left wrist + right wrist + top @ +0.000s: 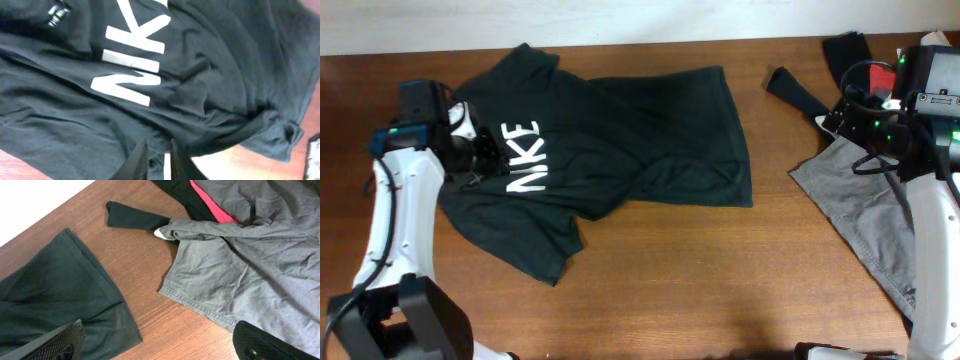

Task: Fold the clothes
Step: 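Move the right gripper to the shirt's right hem and grasp it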

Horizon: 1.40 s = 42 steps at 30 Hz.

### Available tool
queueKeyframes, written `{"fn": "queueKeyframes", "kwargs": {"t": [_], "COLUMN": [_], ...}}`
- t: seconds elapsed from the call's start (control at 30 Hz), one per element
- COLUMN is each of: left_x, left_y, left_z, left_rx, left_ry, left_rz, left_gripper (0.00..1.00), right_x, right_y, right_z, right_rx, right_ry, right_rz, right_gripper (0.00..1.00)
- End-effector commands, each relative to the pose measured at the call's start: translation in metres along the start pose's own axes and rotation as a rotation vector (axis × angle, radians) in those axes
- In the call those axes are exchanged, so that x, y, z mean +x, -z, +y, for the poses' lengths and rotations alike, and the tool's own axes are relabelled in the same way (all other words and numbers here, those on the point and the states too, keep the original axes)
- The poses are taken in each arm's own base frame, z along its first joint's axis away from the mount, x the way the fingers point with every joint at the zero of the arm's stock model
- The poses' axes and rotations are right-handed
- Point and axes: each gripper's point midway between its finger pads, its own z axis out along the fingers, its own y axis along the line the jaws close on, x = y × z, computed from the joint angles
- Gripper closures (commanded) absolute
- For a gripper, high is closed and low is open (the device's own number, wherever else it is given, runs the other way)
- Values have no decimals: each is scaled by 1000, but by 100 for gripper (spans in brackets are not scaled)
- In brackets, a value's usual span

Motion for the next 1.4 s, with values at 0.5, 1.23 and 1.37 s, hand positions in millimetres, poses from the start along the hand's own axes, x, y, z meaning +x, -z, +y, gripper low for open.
{"fn": "queueKeyframes", "kwargs": {"t": [0.5, 1.23, 1.37], "left_x": [17, 17, 17], "left_y": [-11, -11, -11], "left_z": [-17, -17, -17], "left_rx": [-32, -32, -32], "left_ry": [-83, -83, -83], "left_rz": [41, 41, 41], "left_gripper": [1, 1, 1], "right_x": [86, 190, 197], "right_y": [-38, -156, -179], "right_z": [49, 164, 163], "right_rx": [-181, -263, -208], "right_ry": [-13, -405, -458], "right_rz": [341, 537, 520], "right_gripper": [80, 41, 46]}}
